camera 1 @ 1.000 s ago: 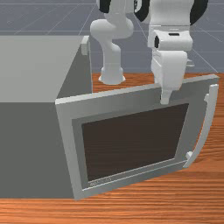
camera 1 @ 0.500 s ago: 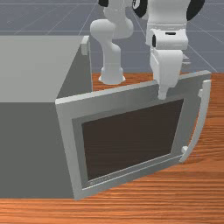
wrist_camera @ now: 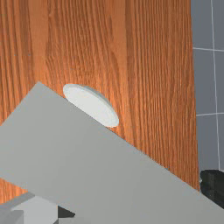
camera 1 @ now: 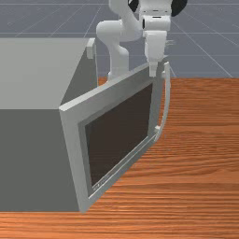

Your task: Close the microwave

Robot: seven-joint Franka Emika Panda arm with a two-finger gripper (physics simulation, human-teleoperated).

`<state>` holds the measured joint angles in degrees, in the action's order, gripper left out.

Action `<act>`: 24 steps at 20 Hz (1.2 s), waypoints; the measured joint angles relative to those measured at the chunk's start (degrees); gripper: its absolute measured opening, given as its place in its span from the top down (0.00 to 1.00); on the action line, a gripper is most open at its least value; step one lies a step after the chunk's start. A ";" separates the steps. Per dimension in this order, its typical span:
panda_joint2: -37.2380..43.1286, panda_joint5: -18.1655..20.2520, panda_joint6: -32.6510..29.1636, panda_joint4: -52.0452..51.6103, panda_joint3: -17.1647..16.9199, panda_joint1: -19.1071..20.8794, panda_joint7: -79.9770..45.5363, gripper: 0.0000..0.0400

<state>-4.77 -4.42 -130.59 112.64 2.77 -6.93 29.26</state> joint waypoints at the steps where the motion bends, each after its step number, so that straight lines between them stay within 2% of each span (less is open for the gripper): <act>1: 2.85 -2.80 2.17 2.71 0.48 -0.50 -2.08 0.00; 2: 9.27 -0.96 -4.24 11.40 0.51 -0.01 -1.53 0.00; 3: 15.84 -1.08 -6.21 18.79 1.11 -0.25 -2.47 0.00; 4: 14.01 -6.72 -5.44 17.51 1.68 -0.15 -6.94 0.00; 5: 13.03 -11.05 -12.66 18.88 2.08 -1.10 -10.75 0.00; 6: 11.73 -24.91 -27.26 21.02 2.25 -0.42 -23.39 0.00; 7: 10.95 -8.26 -28.00 20.97 1.72 -2.56 -6.31 0.00; 8: 9.44 -8.50 -24.31 18.34 2.20 -3.11 -8.52 0.00; 9: 8.58 -11.34 -25.19 17.88 3.08 -2.99 -12.33 0.00; 10: 7.95 -19.88 -26.05 17.38 5.01 -2.36 -24.33 0.00; 12: 3.02 -25.85 -19.58 10.03 7.78 -5.52 -36.44 0.00; 13: 2.16 -20.33 -25.38 10.53 8.76 -6.51 -30.75 0.00; 14: 0.40 -22.52 -23.89 8.05 9.63 -7.89 -34.02 0.00; 15: -3.48 -27.77 -17.42 1.40 9.13 -10.19 -38.70 0.00; 16: -6.28 -22.17 -15.21 -2.66 10.44 -9.06 -30.34 0.00; 18: -10.30 -21.81 -14.04 -8.08 10.41 -8.55 -28.56 0.00; 19: -18.34 -18.89 -3.65 -22.05 11.18 -8.88 -24.00 0.00; 20: -21.04 -19.34 -5.50 -25.35 11.04 -8.38 -23.10 0.00; 21: -19.16 -22.37 -12.15 -20.50 9.67 -8.28 -25.89 0.00; 22: -24.78 -21.38 -8.72 -29.42 9.80 -8.31 -23.20 0.00; 23: -34.74 -20.04 -1.59 -46.43 9.87 -9.39 -19.03 0.00; 24: -34.87 -20.04 -1.58 -46.37 9.80 -9.27 -19.03 0.00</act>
<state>-39.65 -24.46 -132.17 66.28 12.57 -16.19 10.23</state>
